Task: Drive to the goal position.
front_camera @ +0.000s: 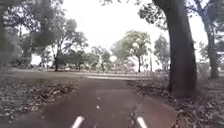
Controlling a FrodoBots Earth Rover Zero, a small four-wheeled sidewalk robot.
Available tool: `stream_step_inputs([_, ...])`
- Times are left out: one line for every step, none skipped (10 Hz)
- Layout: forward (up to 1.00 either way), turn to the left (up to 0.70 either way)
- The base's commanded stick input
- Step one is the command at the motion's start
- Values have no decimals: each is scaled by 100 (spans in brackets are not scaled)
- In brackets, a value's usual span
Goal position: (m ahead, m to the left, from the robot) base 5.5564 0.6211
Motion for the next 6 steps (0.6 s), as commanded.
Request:
stream_step_inputs([60,0])
stream_step_inputs([60,0])
stream_step_inputs([60,0])
stream_step_inputs([60,0])
stream_step_inputs([60,0])
stream_step_inputs([60,0])
